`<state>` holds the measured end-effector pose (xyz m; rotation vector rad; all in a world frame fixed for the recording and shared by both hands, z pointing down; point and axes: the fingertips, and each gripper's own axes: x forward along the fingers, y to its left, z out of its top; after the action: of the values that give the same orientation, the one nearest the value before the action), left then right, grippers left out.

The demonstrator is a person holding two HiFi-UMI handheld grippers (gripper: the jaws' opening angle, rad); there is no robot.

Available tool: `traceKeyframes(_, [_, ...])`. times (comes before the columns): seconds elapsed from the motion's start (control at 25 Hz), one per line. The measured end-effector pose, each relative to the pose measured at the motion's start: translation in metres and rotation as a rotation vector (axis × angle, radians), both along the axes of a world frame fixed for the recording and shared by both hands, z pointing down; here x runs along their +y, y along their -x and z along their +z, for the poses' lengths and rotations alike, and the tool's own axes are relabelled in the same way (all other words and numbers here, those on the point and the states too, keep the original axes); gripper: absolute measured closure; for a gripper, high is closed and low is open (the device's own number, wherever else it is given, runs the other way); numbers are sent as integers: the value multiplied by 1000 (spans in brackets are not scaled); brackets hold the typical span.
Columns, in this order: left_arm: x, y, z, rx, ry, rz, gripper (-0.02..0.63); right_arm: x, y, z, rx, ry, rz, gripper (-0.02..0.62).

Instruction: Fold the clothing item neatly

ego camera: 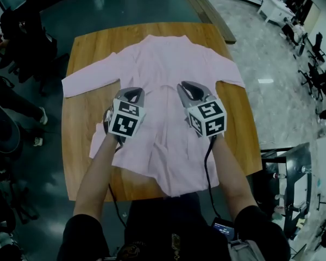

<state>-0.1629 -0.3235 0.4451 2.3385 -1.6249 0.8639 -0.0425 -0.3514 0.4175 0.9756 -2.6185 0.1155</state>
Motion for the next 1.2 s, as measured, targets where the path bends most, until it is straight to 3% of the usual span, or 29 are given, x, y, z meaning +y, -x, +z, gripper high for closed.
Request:
traceKeyframes(0.32, [89, -21, 5, 37, 0, 0, 598, 85, 5, 11, 20, 3, -53, 551])
traceKeyframes(0.48, [136, -33, 17, 49, 16, -64, 598, 132, -1, 16, 33, 5, -120, 551])
traceKeyframes(0.8, [210, -44, 29, -6, 27, -217, 598, 222, -18, 32, 77, 28, -277, 551])
traceKeyframes(1.0, [250, -23, 45, -24, 66, -276, 598, 271, -4, 52, 105, 76, -350, 551])
traceKeyframes(1.2, [282, 33, 74, -51, 127, -312, 598, 306, 24, 88, 181, 137, -368, 551])
